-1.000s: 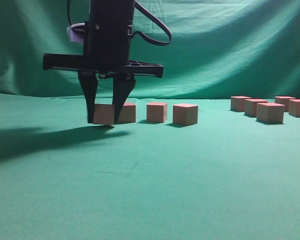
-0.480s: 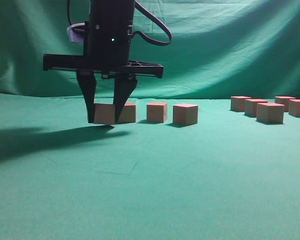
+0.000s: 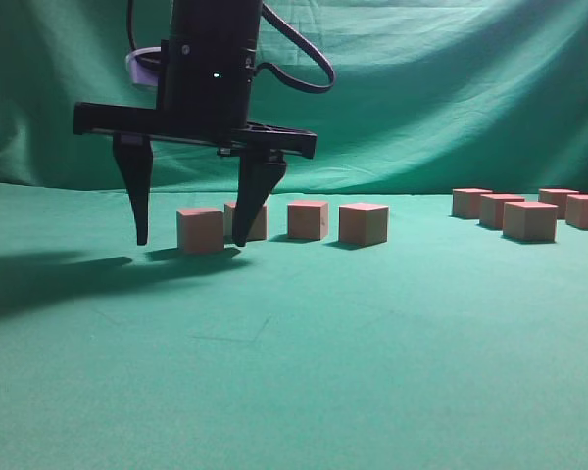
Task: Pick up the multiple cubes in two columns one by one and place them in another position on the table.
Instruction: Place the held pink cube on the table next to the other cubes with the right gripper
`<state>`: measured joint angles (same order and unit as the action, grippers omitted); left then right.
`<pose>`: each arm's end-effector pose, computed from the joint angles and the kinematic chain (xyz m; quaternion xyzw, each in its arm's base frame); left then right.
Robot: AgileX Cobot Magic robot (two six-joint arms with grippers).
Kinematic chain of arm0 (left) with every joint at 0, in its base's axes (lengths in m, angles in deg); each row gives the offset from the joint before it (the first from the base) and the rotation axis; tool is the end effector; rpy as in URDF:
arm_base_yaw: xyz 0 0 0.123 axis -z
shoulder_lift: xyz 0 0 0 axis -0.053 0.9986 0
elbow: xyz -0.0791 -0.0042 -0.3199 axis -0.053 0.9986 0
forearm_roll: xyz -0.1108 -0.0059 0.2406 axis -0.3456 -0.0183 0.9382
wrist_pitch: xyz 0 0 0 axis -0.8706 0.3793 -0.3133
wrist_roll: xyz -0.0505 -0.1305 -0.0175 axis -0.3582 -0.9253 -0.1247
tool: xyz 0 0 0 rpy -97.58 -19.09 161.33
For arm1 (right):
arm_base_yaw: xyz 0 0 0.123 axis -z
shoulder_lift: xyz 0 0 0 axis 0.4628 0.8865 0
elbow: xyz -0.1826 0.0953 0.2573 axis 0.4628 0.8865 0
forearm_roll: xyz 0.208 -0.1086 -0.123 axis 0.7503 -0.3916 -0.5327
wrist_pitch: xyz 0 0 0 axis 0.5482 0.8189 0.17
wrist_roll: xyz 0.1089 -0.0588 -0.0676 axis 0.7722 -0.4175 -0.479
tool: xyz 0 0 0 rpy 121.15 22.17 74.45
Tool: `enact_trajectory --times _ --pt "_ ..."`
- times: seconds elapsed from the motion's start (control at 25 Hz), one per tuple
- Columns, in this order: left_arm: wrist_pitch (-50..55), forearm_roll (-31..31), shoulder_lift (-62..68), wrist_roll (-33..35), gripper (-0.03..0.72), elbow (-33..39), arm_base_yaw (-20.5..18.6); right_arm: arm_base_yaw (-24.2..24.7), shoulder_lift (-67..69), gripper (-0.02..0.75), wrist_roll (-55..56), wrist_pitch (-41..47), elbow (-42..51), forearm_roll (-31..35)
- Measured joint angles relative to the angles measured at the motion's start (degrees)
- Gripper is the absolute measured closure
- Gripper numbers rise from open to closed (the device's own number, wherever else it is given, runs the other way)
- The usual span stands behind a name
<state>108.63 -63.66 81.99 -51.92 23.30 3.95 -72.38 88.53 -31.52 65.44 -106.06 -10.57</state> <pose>0.0697 -0.0002 0.1638 0.0149 0.7934 0.0062 0.6085 0.3855 0.3862 0.1518 -0.1945 0.9738 0.0717 0.0940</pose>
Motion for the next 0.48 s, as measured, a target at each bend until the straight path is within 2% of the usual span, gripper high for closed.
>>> enact_trajectory --times 0.48 --pt "0.00 0.00 0.00 0.00 0.688 0.00 0.00 0.00 -0.43 0.238 -0.23 7.16 -1.61 -1.04"
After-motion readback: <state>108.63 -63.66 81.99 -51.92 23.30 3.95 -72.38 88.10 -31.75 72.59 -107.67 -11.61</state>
